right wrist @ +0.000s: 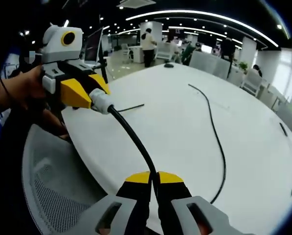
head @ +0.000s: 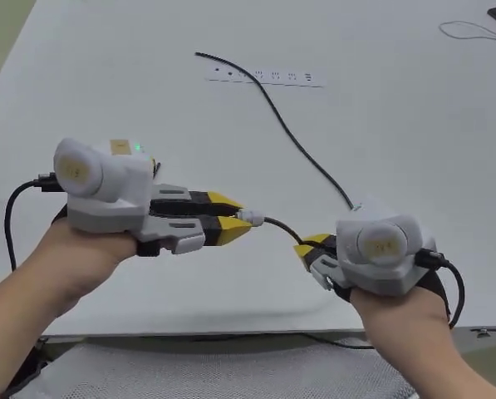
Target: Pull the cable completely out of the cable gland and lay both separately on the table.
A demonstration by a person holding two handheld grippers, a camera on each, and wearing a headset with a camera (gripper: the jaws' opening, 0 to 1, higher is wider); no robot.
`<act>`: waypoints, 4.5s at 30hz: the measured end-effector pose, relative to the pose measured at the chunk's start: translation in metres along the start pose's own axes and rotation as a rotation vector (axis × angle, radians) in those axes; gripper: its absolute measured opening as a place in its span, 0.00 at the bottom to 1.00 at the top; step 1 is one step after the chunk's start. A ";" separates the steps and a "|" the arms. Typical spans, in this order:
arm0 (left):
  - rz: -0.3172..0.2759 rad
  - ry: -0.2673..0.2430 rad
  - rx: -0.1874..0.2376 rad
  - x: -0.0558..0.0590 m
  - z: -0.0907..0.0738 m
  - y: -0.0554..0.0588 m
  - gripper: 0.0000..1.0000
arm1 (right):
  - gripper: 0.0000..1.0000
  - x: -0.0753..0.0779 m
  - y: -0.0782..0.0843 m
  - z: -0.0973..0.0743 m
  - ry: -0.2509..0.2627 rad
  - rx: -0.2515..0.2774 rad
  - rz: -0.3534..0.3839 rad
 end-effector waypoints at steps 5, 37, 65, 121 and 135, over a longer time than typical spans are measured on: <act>-0.004 0.003 0.006 0.001 0.002 0.000 0.14 | 0.00 0.005 0.010 0.004 0.006 -0.025 0.067; 0.004 -0.010 -0.004 -0.001 -0.007 0.001 0.14 | 0.14 0.016 0.012 -0.014 0.059 -0.007 -0.030; 0.001 -0.019 -0.019 0.002 -0.007 0.001 0.15 | 0.13 -0.041 -0.070 -0.026 -0.106 0.151 -0.472; 0.022 -0.025 0.004 0.006 -0.002 -0.004 0.14 | 0.00 -0.011 -0.027 -0.013 -0.023 0.069 -0.160; 0.028 -0.028 -0.006 0.009 -0.001 -0.001 0.14 | 0.00 0.006 0.013 0.003 -0.002 -0.018 0.067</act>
Point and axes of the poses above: the centre of the closed fingertips' face, and the gripper's own axes: z roughly forward along the fingers, x roughly to its right, y roughly out of its underside, the point moved 6 cm from there along -z, roughly backward along the fingers, and after that the axes turned 6 degrees about y, right-handed, at the moved point
